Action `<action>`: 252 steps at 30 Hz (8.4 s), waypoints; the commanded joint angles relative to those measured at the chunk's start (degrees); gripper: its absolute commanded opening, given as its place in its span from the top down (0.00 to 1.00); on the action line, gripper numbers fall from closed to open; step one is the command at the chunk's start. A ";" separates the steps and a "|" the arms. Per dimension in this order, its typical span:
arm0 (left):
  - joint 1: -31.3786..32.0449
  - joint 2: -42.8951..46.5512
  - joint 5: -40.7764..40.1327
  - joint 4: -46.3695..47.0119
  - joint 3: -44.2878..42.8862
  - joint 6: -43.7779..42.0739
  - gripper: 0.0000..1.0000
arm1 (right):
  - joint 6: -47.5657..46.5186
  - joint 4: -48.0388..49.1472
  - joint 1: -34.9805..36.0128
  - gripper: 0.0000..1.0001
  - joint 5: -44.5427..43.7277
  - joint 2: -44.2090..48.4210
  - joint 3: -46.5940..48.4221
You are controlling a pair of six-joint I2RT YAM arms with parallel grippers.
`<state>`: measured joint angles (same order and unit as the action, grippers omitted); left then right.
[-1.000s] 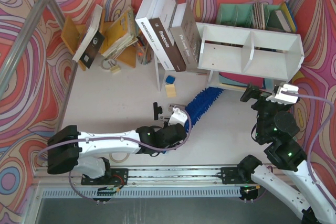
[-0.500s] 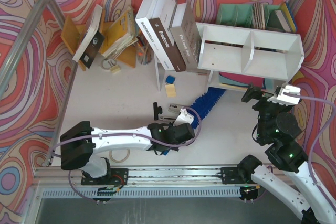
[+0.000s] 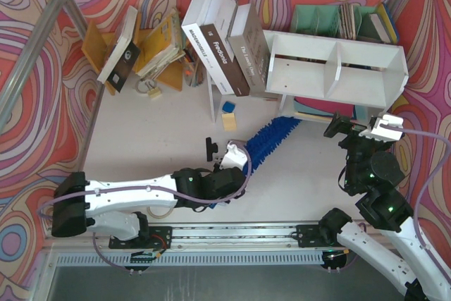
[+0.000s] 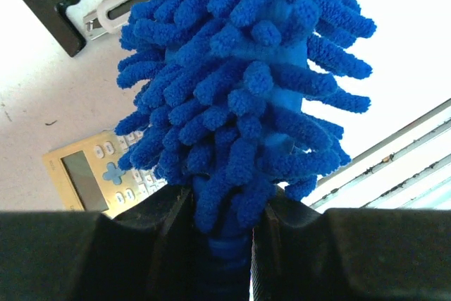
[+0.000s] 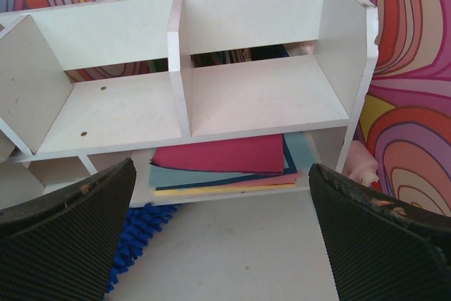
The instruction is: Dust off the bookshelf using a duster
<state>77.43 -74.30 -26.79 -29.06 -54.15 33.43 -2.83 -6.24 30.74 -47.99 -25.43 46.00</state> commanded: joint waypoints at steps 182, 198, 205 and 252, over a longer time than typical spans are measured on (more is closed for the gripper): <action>8.71 26.64 -13.74 -43.17 -7.10 11.10 1.00 | -1.02 2.64 0.05 0.01 -1.20 -0.94 -0.23; 3.30 18.93 -23.58 -15.07 1.92 14.35 1.00 | -0.10 1.93 0.05 0.01 -0.03 1.24 -0.53; 0.84 14.97 -26.38 -8.42 2.75 15.06 1.00 | 1.10 0.93 0.02 0.01 0.77 0.53 0.33; -2.72 6.78 -13.50 9.67 1.53 1.84 1.00 | -0.12 2.20 0.03 0.01 0.31 -4.33 0.26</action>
<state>74.04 -74.00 -33.15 -21.10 -55.27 34.06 -2.17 -6.24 30.74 -46.92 -29.98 46.59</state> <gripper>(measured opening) 0.343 0.987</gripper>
